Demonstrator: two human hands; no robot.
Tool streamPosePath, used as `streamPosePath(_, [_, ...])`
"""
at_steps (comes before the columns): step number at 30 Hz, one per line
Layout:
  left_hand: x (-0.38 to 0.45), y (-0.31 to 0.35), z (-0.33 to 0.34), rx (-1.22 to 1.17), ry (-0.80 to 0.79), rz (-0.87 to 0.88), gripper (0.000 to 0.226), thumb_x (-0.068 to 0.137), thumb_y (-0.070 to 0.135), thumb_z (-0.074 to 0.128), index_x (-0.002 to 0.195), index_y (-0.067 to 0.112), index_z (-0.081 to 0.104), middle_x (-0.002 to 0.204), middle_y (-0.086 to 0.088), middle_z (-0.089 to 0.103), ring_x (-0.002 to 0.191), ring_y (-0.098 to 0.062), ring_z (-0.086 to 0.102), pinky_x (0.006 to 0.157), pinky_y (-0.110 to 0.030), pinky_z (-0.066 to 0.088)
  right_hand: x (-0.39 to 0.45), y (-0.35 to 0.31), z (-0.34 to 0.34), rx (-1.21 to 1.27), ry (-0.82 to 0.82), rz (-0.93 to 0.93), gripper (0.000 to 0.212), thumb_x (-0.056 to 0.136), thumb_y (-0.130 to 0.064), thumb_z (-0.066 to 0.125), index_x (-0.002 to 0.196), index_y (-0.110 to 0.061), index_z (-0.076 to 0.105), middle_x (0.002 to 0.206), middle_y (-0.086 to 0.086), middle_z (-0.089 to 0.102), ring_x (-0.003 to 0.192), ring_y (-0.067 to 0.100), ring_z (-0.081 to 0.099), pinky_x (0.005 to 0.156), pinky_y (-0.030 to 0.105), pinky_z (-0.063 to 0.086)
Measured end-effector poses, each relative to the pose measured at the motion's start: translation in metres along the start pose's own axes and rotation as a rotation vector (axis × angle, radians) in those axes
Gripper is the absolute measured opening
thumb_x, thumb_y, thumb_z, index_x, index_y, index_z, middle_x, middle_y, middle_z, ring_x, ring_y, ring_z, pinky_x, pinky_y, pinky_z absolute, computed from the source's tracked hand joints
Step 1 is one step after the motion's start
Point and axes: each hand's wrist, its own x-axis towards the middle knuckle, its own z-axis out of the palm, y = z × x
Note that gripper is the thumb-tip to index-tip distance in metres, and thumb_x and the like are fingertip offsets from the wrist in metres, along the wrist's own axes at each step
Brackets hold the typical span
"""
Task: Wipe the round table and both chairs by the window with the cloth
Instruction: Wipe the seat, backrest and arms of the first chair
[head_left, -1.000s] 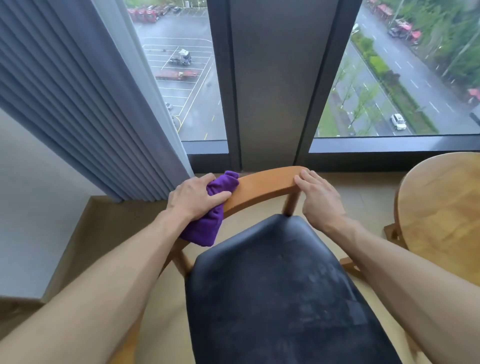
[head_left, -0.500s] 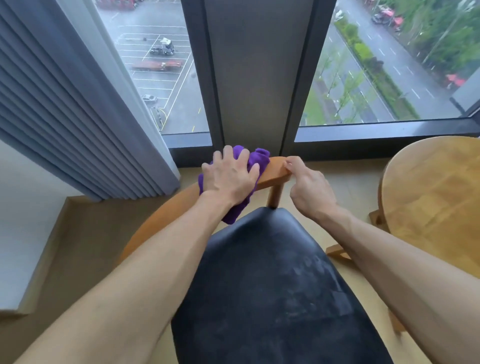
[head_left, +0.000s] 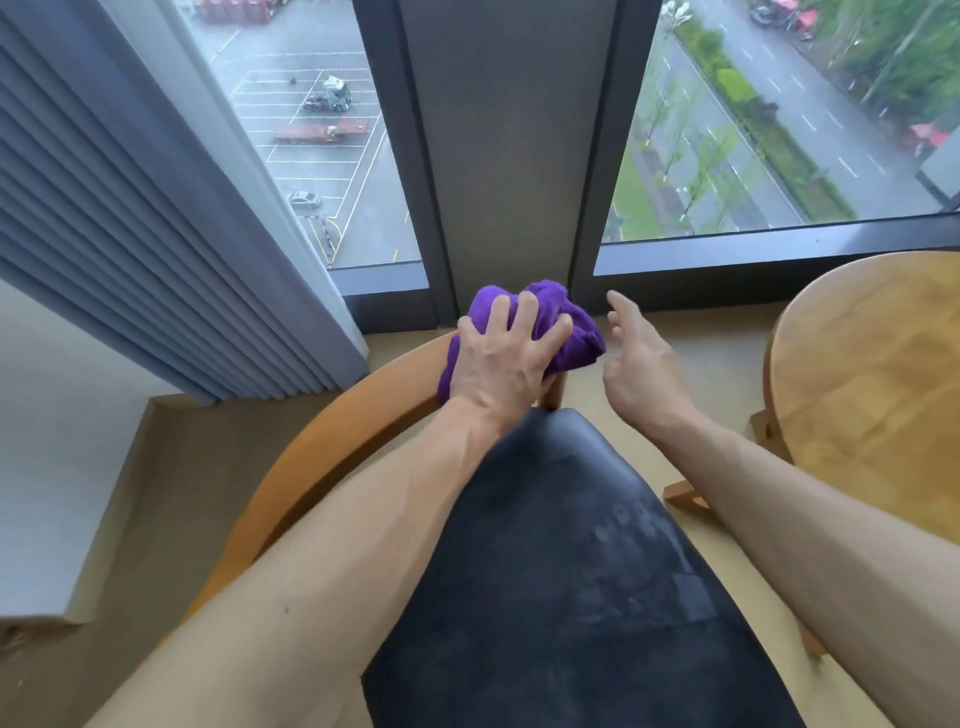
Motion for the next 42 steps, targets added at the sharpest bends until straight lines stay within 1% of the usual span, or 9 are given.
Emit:
streamPosePath(6, [-0.086,-0.065,-0.010,0.041,-0.137,-0.223,0.066,0.085,0.058,0.060,0.141,0.030,0.042,0.140,-0.014,0.045,0.122,-0.034,0.047,0.079,-0.049,0.051,-0.003,-0.025,0.020,-0.412,-0.150,-0.350,0.067,0.090,0.003,0.045,0.152,-0.020,0.036,0.161,0.000,0.029,0.148,0.021,0.026,0.119,0.037,0.022])
streamPosePath(12, [-0.178,-0.106,-0.024,-0.079,-0.192,-0.486,0.071,0.085,0.068,0.056,0.143,0.031,0.039,0.128,-0.013,0.047,0.106,-0.032,0.053,0.072,-0.045,0.055,-0.002,-0.030,0.036,-0.597,-0.235,-0.396,0.070,0.091,-0.005,0.051,0.154,-0.026,0.029,0.163,0.005,0.025,0.150,0.024,0.021,0.121,0.041,0.022])
streamPosePath(16, [-0.150,-0.090,-0.024,-0.066,-0.184,-0.553,0.070,0.088,0.071,0.046,0.145,0.030,0.036,0.130,-0.015,0.045,0.112,-0.034,0.049,0.080,-0.050,0.052,-0.013,-0.041,0.049,-0.690,-0.222,-0.373,0.065,0.099,-0.017,0.049,0.155,-0.035,0.022,0.162,0.015,0.019,0.150,0.036,0.016,0.120,0.045,0.021])
streamPosePath(19, [-0.101,-0.074,-0.015,-0.064,-0.168,-0.453,0.069,0.088,0.071,0.046,0.143,0.031,0.034,0.134,-0.014,0.044,0.117,-0.035,0.047,0.084,-0.053,0.048,-0.021,-0.052,0.067,-0.767,-0.216,-0.328,0.069,0.097,-0.026,0.053,0.155,-0.036,0.017,0.160,0.024,0.016,0.147,0.046,0.012,0.119,0.050,0.019])
streamPosePath(22, [-0.064,-0.066,-0.010,-0.102,-0.198,-0.342,0.067,0.084,0.071,0.051,0.136,0.032,0.036,0.130,-0.012,0.044,0.115,-0.034,0.047,0.081,-0.052,0.047,-0.020,-0.059,0.076,-0.762,-0.166,-0.316,0.070,0.095,-0.023,0.054,0.155,-0.028,0.019,0.157,0.025,0.019,0.147,0.045,0.013,0.120,0.049,0.018])
streamPosePath(26, [-0.069,-0.077,-0.012,-0.195,-0.217,-0.309,0.071,0.081,0.069,0.056,0.140,0.036,0.036,0.134,-0.008,0.042,0.121,-0.031,0.044,0.087,-0.052,0.049,-0.017,-0.056,0.081,-0.713,-0.155,-0.411,0.073,0.091,-0.016,0.057,0.154,-0.013,0.022,0.162,0.010,0.021,0.151,0.030,0.013,0.122,0.047,0.017])
streamPosePath(32, [-0.174,-0.107,-0.031,-0.223,-0.271,-0.570,0.079,0.080,0.064,0.062,0.147,0.039,0.029,0.133,-0.005,0.041,0.117,-0.028,0.046,0.085,-0.048,0.054,-0.016,-0.062,0.078,-0.764,-0.226,-0.409,0.084,0.089,-0.014,0.061,0.155,-0.036,0.015,0.162,0.014,0.017,0.150,0.038,0.012,0.120,0.054,0.016])
streamPosePath(36, [-0.251,-0.113,-0.046,-0.195,-0.341,-0.791,0.084,0.081,0.068,0.061,0.148,0.037,0.023,0.124,-0.007,0.047,0.106,-0.027,0.055,0.077,-0.042,0.052,-0.017,-0.063,0.075,-0.790,-0.236,-0.418,0.082,0.091,-0.016,0.058,0.155,-0.040,0.012,0.162,0.015,0.015,0.150,0.039,0.011,0.120,0.056,0.017])
streamPosePath(42, [-0.233,-0.094,-0.046,-0.005,-0.391,-0.825,0.087,0.087,0.071,0.052,0.153,0.027,0.016,0.129,-0.013,0.043,0.110,-0.029,0.052,0.082,-0.043,0.054,-0.012,-0.065,0.072,-0.803,-0.285,-0.458,0.081,0.093,-0.020,0.057,0.156,-0.036,0.010,0.161,0.017,0.015,0.149,0.041,0.012,0.119,0.057,0.019])
